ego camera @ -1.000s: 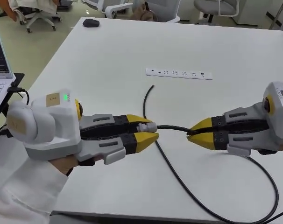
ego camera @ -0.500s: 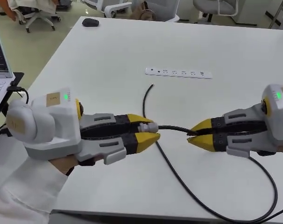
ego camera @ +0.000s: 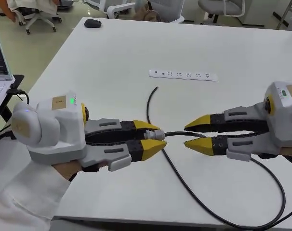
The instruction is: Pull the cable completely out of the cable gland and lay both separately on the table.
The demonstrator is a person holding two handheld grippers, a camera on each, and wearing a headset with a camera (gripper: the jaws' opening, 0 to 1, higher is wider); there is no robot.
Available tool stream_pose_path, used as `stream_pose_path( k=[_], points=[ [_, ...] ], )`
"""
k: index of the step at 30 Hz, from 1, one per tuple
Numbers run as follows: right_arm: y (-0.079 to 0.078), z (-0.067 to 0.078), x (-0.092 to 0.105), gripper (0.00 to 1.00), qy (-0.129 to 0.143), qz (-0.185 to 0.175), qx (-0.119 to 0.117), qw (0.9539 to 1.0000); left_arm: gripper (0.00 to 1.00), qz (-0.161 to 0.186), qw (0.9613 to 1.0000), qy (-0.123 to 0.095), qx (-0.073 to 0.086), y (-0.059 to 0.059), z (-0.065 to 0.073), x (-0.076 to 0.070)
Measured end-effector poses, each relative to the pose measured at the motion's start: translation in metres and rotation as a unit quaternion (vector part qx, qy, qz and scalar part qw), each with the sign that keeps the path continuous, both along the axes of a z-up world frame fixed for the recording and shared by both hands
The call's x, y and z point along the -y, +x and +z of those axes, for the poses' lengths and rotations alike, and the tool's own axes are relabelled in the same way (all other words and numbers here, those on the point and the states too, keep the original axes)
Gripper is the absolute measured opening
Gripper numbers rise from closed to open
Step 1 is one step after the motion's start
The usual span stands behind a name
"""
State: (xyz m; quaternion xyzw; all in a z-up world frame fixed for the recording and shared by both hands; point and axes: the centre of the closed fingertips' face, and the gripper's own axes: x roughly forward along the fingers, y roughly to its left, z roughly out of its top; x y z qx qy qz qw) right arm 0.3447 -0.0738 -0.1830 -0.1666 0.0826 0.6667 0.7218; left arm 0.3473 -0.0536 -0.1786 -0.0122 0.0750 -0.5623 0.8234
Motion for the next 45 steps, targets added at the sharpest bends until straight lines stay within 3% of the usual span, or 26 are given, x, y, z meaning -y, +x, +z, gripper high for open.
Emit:
stream_pose_path(
  k=[8,15,19,27,33,35,45],
  points=[
    [-0.006,0.005,-0.017,0.17,0.009,0.028,0.010,0.9995,0.17,-0.006,1.0000,0.001,-0.006,-0.003,-0.001,0.001],
    [-0.009,0.003,-0.019,0.07,0.007,0.039,0.007,0.9992,0.17,-0.010,0.9999,0.000,-0.009,-0.003,-0.002,0.002],
    [-0.011,0.001,-0.019,0.06,0.002,0.043,0.007,0.9991,0.17,-0.014,0.9999,0.002,-0.009,-0.005,-0.003,0.003],
    [-0.012,-0.006,-0.020,0.05,-0.014,0.047,0.035,0.9982,0.17,-0.013,0.9999,0.004,-0.011,-0.005,-0.004,0.003],
    [-0.011,-0.006,-0.020,0.04,-0.016,0.051,0.043,0.9976,0.17,-0.009,0.9999,0.002,-0.012,-0.003,-0.004,0.002],
    [-0.011,-0.007,-0.020,0.03,-0.021,0.059,0.063,0.9961,0.17,-0.007,0.9999,0.001,-0.014,-0.002,-0.003,0.001],
    [-0.010,-0.005,-0.018,0.03,-0.016,0.053,0.052,0.9971,0.17,-0.005,0.9998,-0.008,-0.018,0.000,-0.001,0.000]
  ],
)
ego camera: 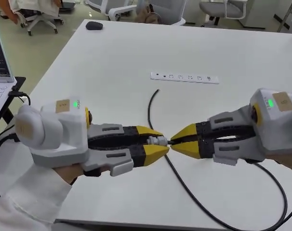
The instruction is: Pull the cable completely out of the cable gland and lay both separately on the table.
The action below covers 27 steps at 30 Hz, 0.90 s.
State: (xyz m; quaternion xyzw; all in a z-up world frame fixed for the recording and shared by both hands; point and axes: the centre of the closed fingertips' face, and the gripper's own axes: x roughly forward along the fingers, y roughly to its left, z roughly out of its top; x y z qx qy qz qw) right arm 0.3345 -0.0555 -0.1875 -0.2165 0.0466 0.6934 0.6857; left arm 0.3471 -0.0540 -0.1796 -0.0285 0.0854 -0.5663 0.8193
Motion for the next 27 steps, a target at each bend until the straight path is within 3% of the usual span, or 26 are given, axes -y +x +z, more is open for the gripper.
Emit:
stream_pose_path(
  k=[5,27],
  points=[
    [0.007,0.001,0.010,0.03,0.001,-0.014,-0.004,0.9999,0.17,0.010,0.9999,-0.008,-0.003,0.004,0.002,-0.004],
    [0.019,-0.015,0.048,0.03,-0.023,-0.050,-0.013,0.9984,0.17,0.016,0.9998,0.004,-0.008,0.006,-0.003,-0.005]
  ],
)
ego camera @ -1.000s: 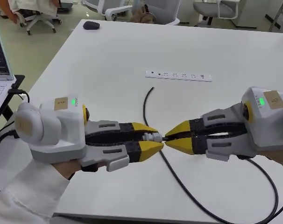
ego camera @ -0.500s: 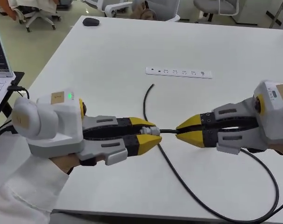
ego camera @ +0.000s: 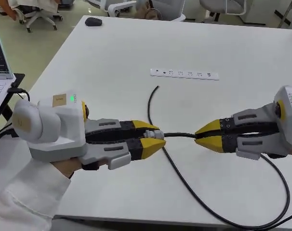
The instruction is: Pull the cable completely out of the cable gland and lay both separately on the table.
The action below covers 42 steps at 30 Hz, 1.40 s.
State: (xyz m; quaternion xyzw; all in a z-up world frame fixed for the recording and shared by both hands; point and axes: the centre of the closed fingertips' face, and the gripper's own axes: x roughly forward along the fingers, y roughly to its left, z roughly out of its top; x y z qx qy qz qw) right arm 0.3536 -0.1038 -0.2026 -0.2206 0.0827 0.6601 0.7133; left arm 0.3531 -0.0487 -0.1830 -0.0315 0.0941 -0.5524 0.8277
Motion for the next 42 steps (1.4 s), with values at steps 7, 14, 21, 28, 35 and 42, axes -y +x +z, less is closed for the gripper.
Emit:
stream_pose_path(
  k=[7,14,21,28,35,42],
  points=[
    [0.001,-0.005,0.009,0.03,-0.004,-0.011,-0.007,0.9999,0.17,0.003,1.0000,0.001,-0.002,0.001,-0.001,-0.001],
    [0.003,-0.011,0.017,0.03,-0.011,-0.021,-0.016,0.9996,0.17,0.006,1.0000,0.002,-0.003,0.002,-0.002,-0.002],
    [0.007,-0.016,0.026,0.03,-0.010,-0.035,-0.025,0.9990,0.17,0.017,0.9997,-0.008,-0.013,0.004,0.000,-0.006],
    [0.011,-0.021,0.035,0.03,-0.009,-0.046,-0.037,0.9982,0.17,0.025,0.9995,-0.013,-0.016,0.008,0.001,-0.008],
    [0.027,-0.037,0.035,0.03,-0.022,-0.068,-0.037,0.9967,0.17,0.038,0.9990,-0.015,-0.017,0.013,0.001,-0.012],
    [0.042,-0.068,0.023,0.03,-0.031,-0.083,-0.060,0.9943,0.17,0.058,0.9973,-0.038,-0.025,0.019,0.006,-0.021]
  ],
)
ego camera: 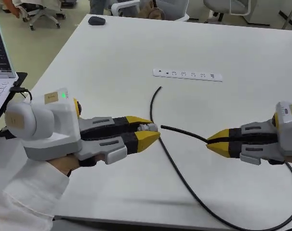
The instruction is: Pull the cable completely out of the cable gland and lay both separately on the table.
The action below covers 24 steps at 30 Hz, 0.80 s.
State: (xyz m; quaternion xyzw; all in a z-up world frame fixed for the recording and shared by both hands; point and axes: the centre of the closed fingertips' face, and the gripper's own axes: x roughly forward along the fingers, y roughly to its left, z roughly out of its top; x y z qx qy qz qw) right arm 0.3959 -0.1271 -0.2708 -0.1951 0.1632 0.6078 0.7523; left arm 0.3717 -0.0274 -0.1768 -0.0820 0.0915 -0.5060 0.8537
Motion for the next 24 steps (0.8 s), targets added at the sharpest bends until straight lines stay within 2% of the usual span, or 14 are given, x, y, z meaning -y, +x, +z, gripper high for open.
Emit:
stream_pose_path(
  k=[4,7,8,9,10,13,19,24],
  points=[
    [0.010,-0.024,-0.004,0.03,-0.005,-0.010,-0.021,0.9997,0.17,0.014,0.9997,-0.017,-0.007,0.005,0.003,-0.006],
    [0.019,-0.048,-0.005,0.03,-0.020,-0.027,-0.035,0.9988,0.17,0.021,0.9995,-0.023,-0.009,0.007,0.004,-0.008],
    [0.020,-0.050,-0.006,0.03,-0.022,-0.028,-0.037,0.9987,0.17,0.021,0.9995,-0.023,-0.009,0.007,0.004,-0.008],
    [0.023,-0.060,-0.006,0.04,-0.027,-0.037,-0.046,0.9979,0.17,0.022,0.9995,-0.022,-0.010,0.007,0.004,-0.008],
    [0.023,-0.062,-0.006,0.04,-0.029,-0.040,-0.048,0.9976,0.17,0.023,0.9995,-0.021,-0.009,0.007,0.004,-0.008],
    [0.028,-0.081,-0.005,0.04,-0.049,-0.055,-0.059,0.9955,0.17,0.023,0.9996,-0.016,-0.010,0.008,0.002,-0.007],
    [0.027,-0.114,-0.004,0.04,-0.082,-0.070,-0.085,0.9906,0.17,0.028,0.9994,-0.016,-0.015,0.010,-0.001,-0.009],
    [0.028,-0.132,-0.003,0.04,-0.097,-0.080,-0.095,0.9875,0.17,0.029,0.9993,-0.013,-0.018,0.010,-0.002,-0.009]
  ],
)
